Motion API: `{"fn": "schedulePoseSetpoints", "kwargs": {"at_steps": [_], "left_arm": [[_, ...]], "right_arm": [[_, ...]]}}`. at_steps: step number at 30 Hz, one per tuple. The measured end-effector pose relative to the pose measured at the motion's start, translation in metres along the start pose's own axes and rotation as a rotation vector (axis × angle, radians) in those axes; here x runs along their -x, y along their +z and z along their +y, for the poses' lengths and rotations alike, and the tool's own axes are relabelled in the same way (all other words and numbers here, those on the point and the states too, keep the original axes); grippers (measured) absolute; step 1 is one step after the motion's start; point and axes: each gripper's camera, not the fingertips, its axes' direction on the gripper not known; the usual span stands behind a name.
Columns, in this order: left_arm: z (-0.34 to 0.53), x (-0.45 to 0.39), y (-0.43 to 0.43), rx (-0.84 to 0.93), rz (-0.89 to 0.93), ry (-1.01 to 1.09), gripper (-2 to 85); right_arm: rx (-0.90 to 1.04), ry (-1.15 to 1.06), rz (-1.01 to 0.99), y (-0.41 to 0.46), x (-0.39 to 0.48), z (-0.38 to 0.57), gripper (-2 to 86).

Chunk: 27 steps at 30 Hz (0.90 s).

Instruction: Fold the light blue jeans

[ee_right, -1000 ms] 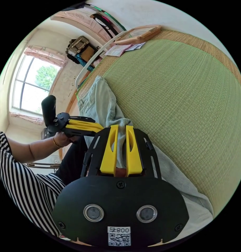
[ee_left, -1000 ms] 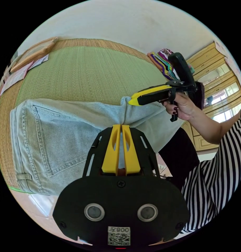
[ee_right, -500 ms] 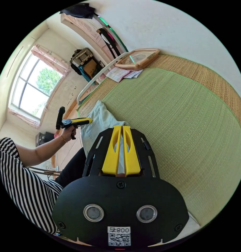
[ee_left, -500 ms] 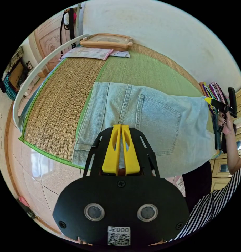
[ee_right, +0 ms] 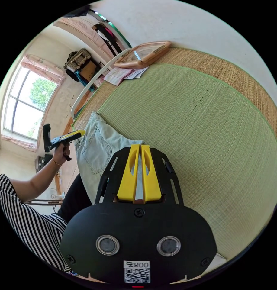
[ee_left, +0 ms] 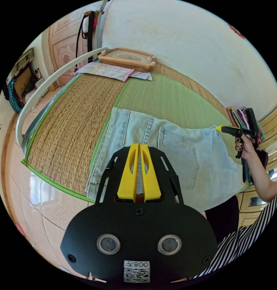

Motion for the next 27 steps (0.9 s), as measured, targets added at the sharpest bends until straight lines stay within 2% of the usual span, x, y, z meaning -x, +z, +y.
{"fn": "schedulePoseSetpoints", "kwargs": {"at_steps": [9,16,27], "left_arm": [[0.008,0.015,0.005,0.018,-0.018,-0.005,0.1],[0.008,0.023,0.001,0.017,-0.005,0.016,0.1],[0.002,0.031,-0.002,0.016,0.01,0.029,0.1]], "right_arm": [[-0.007,0.027,-0.024,0.006,-0.009,-0.014,0.6],[0.102,0.037,0.071,0.049,-0.019,-0.036,0.6],[0.154,0.015,0.094,0.056,-0.011,-0.059,0.7]]}}
